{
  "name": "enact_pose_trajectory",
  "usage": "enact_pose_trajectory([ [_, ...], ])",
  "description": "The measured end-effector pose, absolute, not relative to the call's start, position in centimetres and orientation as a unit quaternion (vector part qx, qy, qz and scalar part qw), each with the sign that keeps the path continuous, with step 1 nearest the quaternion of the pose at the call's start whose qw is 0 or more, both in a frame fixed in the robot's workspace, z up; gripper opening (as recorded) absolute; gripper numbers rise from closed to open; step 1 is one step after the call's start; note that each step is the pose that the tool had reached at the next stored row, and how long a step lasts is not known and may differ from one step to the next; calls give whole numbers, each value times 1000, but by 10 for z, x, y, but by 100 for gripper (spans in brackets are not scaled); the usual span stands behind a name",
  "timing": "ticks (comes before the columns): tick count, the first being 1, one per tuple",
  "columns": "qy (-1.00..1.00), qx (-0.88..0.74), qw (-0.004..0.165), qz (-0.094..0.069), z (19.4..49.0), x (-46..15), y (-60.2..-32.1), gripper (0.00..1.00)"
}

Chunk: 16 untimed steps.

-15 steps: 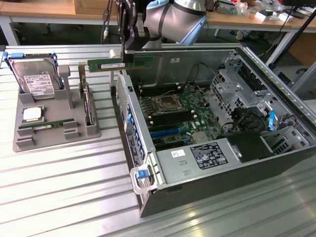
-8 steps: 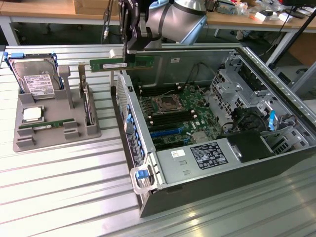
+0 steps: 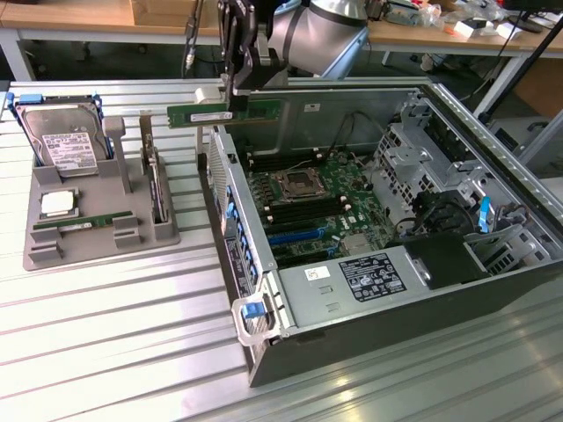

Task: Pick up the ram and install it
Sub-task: 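Pick up the ram and move it above insertion slot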

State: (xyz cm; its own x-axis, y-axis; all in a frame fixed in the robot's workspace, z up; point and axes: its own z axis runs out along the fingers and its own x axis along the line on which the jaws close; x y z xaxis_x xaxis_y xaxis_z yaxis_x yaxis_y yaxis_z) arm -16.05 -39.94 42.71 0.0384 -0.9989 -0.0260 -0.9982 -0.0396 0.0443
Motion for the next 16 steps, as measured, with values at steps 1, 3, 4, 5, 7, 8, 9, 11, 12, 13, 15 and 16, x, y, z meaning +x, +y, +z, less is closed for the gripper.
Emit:
enact_pose_trajectory([
  [1,-693,721,7,-25,427,-159,-399,12],
  [3,-693,721,7,-25,427,-157,-399,12],
  [4,-693,721,7,-25,427,-157,-399,12],
  [5,-693,721,7,-25,427,-156,-399,12],
  [7,-693,721,7,-25,427,-154,-399,12],
  [8,-693,721,7,-25,427,-153,-399,12],
  [9,-693,721,7,-25,427,-152,-399,12],
  [11,-693,721,7,-25,427,-151,-399,12],
  [12,-693,721,7,-25,427,-149,-399,12],
  [13,-693,721,7,-25,427,-149,-399,12],
  [15,-693,721,7,-25,427,-146,-399,12],
  [16,-693,721,7,-25,427,-145,-399,12],
])
